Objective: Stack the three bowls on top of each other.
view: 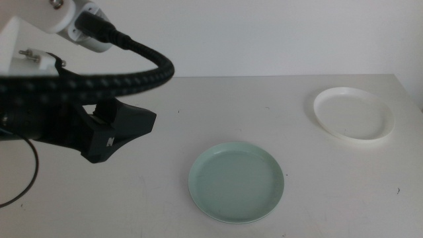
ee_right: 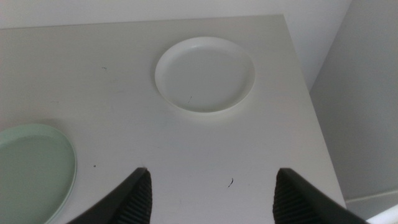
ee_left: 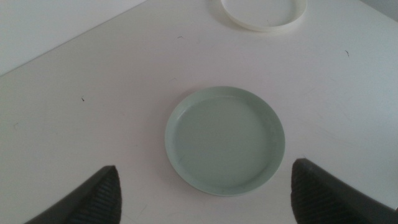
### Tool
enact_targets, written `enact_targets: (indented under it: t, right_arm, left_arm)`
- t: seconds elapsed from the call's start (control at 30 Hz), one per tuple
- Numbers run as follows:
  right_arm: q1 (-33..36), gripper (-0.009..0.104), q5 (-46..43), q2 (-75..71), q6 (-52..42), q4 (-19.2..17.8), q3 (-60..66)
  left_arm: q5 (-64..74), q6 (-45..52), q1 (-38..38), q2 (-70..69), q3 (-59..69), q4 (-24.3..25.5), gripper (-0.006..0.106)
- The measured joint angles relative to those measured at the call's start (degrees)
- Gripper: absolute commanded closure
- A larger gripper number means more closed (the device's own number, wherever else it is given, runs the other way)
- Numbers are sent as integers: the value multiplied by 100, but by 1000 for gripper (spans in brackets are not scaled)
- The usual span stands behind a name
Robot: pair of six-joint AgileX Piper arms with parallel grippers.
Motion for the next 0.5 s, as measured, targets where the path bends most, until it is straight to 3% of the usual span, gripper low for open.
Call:
enact_targets:
  t: [0.5]
  right_arm:
    - [0, 45, 1036, 3306, 198, -30, -2512]
  left_arm:
    - [0, 1, 0, 0, 0, 3, -2]
